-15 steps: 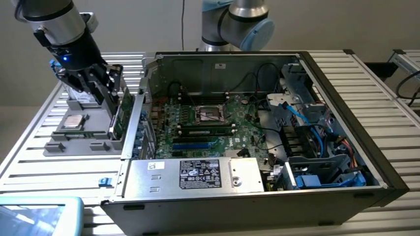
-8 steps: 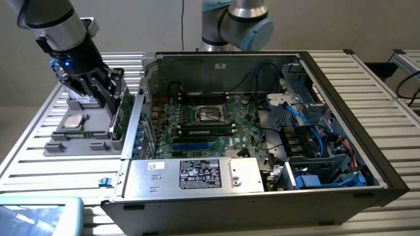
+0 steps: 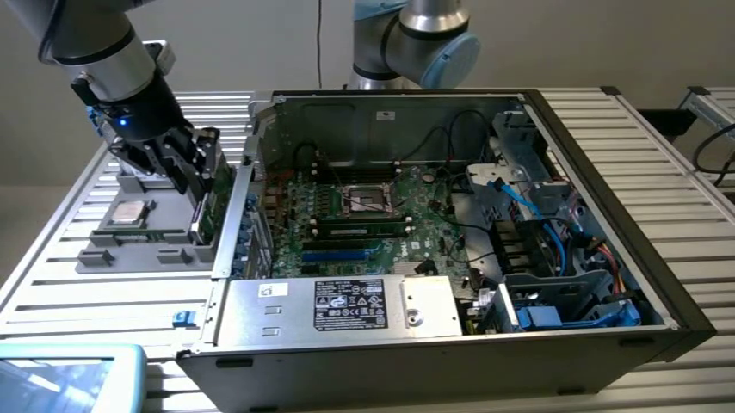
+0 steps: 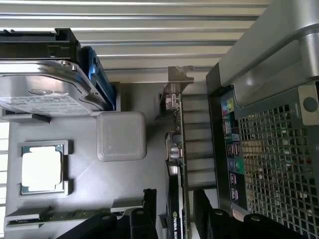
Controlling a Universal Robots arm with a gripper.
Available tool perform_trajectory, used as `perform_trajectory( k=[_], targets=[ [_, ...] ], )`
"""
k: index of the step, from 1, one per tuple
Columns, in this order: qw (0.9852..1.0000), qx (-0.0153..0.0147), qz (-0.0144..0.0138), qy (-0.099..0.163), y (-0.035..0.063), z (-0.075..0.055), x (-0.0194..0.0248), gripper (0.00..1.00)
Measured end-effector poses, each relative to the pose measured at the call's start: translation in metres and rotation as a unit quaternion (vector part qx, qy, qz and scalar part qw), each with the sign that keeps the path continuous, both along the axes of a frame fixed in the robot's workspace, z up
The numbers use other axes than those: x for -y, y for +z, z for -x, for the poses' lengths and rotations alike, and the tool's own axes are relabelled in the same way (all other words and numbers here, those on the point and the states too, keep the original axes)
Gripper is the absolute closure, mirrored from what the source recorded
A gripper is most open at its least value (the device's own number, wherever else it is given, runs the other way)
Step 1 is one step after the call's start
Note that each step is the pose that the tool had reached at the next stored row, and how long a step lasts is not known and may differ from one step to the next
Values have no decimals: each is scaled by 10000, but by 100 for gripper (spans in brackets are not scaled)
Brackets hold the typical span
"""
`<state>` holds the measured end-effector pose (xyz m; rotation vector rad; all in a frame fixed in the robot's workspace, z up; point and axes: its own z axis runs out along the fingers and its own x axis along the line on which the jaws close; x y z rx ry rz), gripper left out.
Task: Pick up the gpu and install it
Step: 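Pick up the gpu and move the gpu toward the slot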
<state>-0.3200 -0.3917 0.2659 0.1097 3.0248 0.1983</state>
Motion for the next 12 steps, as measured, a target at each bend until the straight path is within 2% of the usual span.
perform_trajectory(
  k=[5,12],
  targets=[
    [9999,26,-57,126,-40,-1,7,56],
    [9998,28,-111,157,-136,-1,33,56]
  ],
)
